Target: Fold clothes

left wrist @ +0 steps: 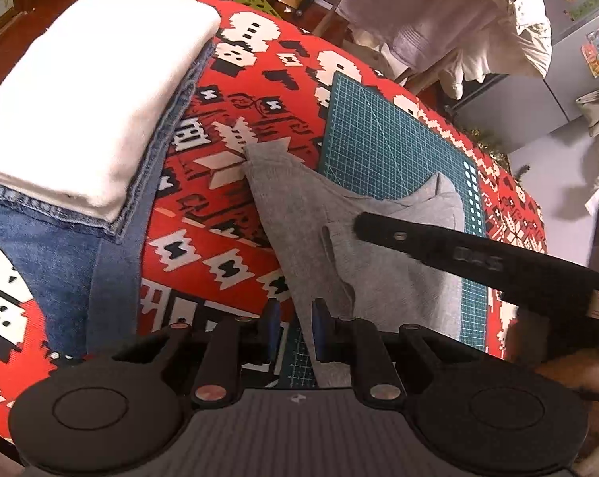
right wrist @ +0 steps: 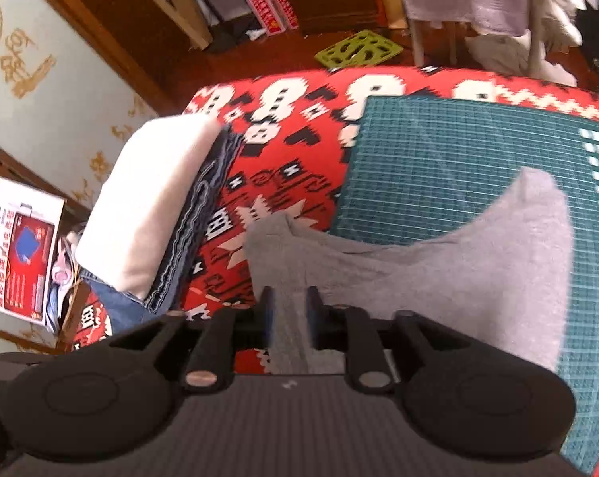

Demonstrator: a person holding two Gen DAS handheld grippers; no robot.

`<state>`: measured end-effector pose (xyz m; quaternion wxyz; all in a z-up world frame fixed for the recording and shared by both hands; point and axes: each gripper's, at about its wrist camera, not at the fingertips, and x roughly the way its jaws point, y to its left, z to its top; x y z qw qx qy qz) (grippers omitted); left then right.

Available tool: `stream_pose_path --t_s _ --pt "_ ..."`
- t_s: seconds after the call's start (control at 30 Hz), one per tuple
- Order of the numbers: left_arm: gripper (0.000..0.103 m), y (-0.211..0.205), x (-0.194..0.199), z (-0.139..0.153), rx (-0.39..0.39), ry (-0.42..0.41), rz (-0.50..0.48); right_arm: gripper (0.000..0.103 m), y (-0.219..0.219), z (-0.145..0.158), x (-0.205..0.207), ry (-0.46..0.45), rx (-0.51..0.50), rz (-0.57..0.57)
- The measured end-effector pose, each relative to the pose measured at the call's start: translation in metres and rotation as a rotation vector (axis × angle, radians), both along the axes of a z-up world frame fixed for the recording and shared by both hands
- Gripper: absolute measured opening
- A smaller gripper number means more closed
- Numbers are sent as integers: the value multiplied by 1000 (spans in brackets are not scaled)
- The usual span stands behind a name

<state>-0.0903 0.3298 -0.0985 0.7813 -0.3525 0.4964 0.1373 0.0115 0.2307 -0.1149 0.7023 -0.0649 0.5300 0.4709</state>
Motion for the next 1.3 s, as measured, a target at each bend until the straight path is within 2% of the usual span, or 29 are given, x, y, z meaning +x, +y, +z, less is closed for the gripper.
stream_pose_path --t_s 0.1,0.23,0.4,0.5,0.63,0.8,1.0,1.03,1.1,1.13,1.17,1.2,1.3 --pt "15 -6 3 -2 -36 -19 -15 28 -30 6 4 -3 -32 -44" --pt "15 -22 9 -4 -75 -54 -95 28 -76 7 4 -12 -140 -66" --pt "15 -52 20 -16 -82 -48 -269 28 -106 1 -10 -39 -257 14" --pt "15 -66 25 -26 -69 -22 -326 27 -113 -3 -20 -79 -293 65" --pt "27 -76 30 -36 -62 4 -336 27 -114 -10 -25 -143 -325 66" --pt "27 -79 32 -42 -44 20 -315 27 -119 -18 -19 -212 -385 25" --pt "27 -89 40 -47 -22 36 -332 26 -126 -31 -10 -232 -430 14" --pt "26 -90 40 -48 -18 38 -335 25 -127 -33 -9 -231 -437 14" --pt "16 -93 41 -49 -10 43 -340 11 -128 -36 -8 -221 -438 17" --pt "14 -94 41 -49 -1 46 -343 8 -128 -37 -7 -215 -436 20" --pt "6 -94 41 -48 10 48 -348 5 -129 -38 -7 -211 -435 20" --pt "3 -95 42 -48 19 47 -355 2 -129 -39 -8 -212 -433 20" --pt "2 -95 39 -41 34 32 -372 2 -132 -37 -8 -217 -433 7"
